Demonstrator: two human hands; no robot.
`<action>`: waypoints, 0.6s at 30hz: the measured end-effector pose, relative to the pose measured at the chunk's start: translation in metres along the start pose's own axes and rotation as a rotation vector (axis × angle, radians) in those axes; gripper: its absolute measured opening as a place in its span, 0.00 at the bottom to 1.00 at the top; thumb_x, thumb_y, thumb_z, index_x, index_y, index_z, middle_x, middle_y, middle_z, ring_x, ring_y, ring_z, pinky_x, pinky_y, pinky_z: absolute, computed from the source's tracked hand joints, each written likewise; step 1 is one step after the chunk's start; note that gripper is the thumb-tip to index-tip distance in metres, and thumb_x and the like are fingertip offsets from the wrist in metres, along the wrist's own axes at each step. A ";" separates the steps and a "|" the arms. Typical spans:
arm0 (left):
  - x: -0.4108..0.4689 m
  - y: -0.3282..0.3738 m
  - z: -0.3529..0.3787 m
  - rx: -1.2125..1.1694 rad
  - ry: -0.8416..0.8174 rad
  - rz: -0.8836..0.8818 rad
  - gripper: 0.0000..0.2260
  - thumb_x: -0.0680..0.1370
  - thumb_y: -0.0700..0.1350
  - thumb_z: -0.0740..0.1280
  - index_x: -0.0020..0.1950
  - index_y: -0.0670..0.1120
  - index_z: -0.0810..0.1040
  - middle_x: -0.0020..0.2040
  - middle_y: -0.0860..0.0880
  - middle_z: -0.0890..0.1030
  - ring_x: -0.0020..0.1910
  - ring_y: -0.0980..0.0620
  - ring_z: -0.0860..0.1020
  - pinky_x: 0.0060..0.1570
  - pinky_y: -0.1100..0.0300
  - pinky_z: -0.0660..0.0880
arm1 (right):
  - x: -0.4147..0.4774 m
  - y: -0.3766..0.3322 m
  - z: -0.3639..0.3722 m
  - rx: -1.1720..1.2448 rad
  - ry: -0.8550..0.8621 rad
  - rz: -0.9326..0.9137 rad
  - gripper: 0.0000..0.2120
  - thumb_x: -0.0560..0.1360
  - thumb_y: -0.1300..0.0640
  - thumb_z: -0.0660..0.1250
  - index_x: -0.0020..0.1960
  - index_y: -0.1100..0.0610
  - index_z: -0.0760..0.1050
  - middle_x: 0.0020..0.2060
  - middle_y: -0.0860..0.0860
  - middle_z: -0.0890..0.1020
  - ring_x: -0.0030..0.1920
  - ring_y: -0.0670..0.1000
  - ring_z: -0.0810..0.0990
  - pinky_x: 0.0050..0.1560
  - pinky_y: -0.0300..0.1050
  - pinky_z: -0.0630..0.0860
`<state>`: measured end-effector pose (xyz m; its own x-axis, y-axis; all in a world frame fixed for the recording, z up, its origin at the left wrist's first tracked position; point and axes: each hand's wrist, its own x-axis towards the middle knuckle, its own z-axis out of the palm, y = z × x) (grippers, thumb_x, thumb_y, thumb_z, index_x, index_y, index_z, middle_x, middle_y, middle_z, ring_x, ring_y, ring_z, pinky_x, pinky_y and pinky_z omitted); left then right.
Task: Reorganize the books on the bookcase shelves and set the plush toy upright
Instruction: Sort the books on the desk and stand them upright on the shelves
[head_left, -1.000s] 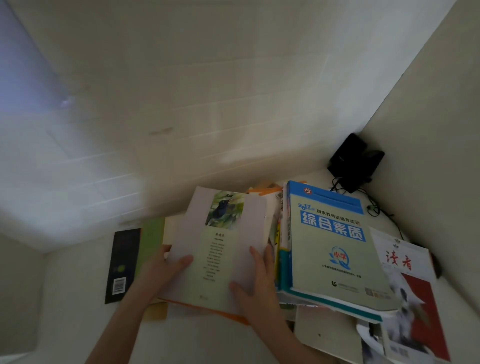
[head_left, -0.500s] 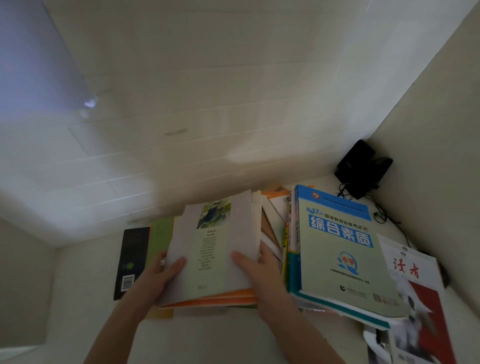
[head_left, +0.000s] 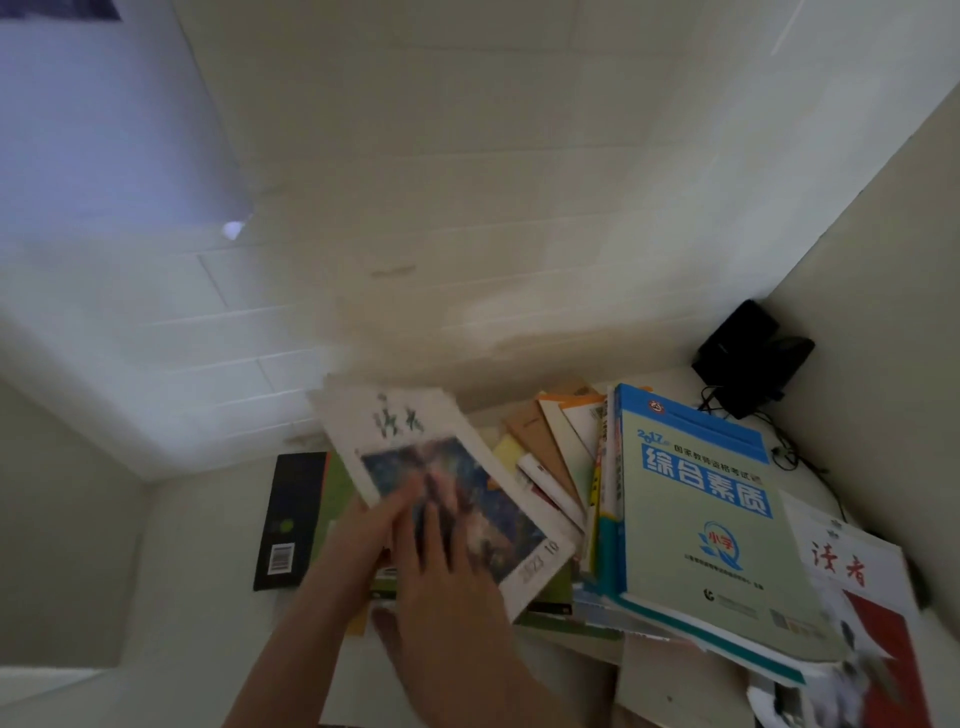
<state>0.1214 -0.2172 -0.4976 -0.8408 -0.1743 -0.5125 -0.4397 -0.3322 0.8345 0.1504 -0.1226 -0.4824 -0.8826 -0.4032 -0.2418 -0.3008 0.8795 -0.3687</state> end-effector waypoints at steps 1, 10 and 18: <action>0.007 -0.016 -0.012 0.020 0.062 -0.032 0.09 0.76 0.38 0.67 0.54 0.47 0.76 0.54 0.39 0.81 0.44 0.47 0.81 0.40 0.55 0.80 | 0.000 0.008 0.008 0.084 -0.199 -0.046 0.35 0.78 0.46 0.63 0.78 0.54 0.50 0.74 0.58 0.60 0.71 0.61 0.65 0.65 0.56 0.71; 0.027 -0.048 -0.063 0.174 0.144 -0.002 0.14 0.73 0.39 0.71 0.57 0.47 0.75 0.48 0.47 0.82 0.44 0.49 0.82 0.36 0.58 0.79 | 0.046 0.096 0.005 0.286 0.008 0.191 0.26 0.79 0.47 0.60 0.74 0.52 0.58 0.68 0.53 0.66 0.67 0.53 0.63 0.65 0.46 0.64; 0.014 -0.045 -0.057 0.115 0.217 0.141 0.06 0.76 0.40 0.68 0.50 0.49 0.77 0.45 0.50 0.82 0.35 0.58 0.82 0.30 0.67 0.76 | 0.059 0.087 0.010 0.571 0.014 0.278 0.37 0.75 0.49 0.68 0.76 0.54 0.52 0.72 0.56 0.60 0.70 0.57 0.62 0.69 0.52 0.64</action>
<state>0.1471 -0.2578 -0.5540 -0.8144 -0.4102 -0.4104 -0.3664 -0.1849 0.9119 0.0756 -0.0722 -0.5383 -0.9058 -0.1722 -0.3872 0.1772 0.6760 -0.7153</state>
